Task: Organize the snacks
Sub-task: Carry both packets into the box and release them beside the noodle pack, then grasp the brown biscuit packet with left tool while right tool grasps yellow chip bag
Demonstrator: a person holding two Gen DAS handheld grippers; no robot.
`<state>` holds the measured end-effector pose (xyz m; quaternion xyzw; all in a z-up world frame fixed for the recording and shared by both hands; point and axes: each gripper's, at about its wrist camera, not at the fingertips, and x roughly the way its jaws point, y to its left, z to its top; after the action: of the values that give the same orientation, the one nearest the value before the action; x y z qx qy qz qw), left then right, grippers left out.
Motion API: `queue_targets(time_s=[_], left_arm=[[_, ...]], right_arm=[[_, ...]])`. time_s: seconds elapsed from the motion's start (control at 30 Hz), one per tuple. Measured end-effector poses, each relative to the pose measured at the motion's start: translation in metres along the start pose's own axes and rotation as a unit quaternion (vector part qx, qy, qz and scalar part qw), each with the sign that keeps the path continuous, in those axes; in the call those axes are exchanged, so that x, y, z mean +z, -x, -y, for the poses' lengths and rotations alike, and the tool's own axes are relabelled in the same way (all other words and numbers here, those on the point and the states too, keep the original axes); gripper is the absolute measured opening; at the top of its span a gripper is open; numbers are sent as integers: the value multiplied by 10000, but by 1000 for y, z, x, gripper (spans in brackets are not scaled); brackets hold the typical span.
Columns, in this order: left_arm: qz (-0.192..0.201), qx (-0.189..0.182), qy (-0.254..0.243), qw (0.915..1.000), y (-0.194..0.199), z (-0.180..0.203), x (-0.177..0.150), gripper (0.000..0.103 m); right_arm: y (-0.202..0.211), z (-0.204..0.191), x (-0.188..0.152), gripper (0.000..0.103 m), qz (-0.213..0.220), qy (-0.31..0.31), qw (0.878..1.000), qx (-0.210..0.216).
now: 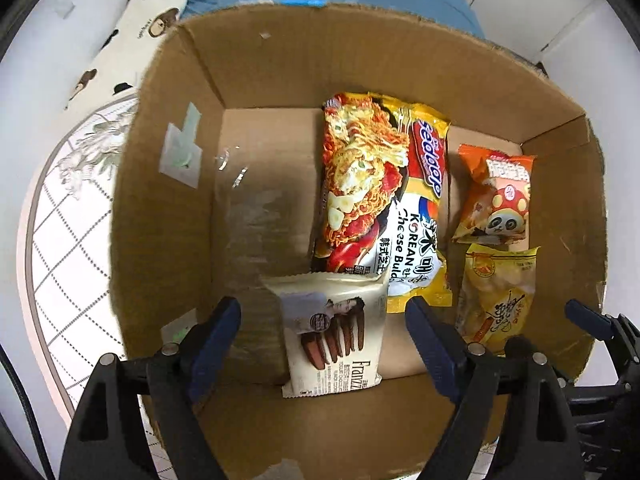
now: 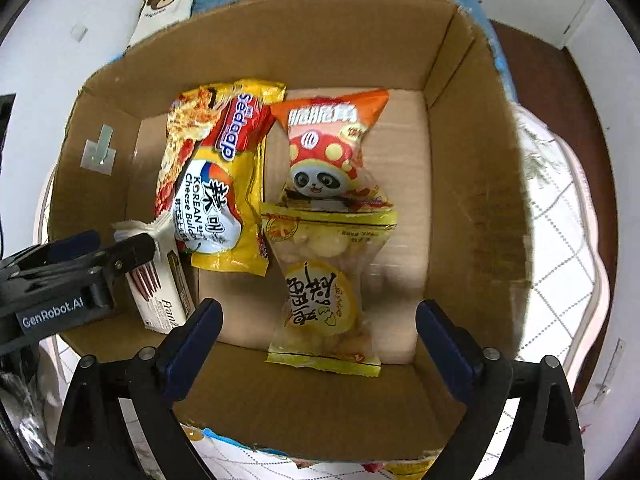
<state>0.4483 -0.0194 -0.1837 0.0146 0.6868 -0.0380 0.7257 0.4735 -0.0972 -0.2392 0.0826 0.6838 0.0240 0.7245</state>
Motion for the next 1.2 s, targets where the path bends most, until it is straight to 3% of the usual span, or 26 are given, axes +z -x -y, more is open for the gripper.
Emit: queue_targets(time_s=[0.27,0.63,1.03,1.2], left_arm=[[928,84,30,9956,55,-3,-40,84],[1780,49,-65,9840,122,-6,-93,84],[2311,-166,-44,9728,174,-3,-142,84],[2088,14,-360,9773,155,15,-165,84]], right_arm=[[42,-8,-25,99,648,-71,9977,-196],[106,-26,-72,99,1591,105,9861,-469],[166,-36,-130,99,2241,-6,9743,-212],[160,-17,-155,99,2090,-289,9775,64]])
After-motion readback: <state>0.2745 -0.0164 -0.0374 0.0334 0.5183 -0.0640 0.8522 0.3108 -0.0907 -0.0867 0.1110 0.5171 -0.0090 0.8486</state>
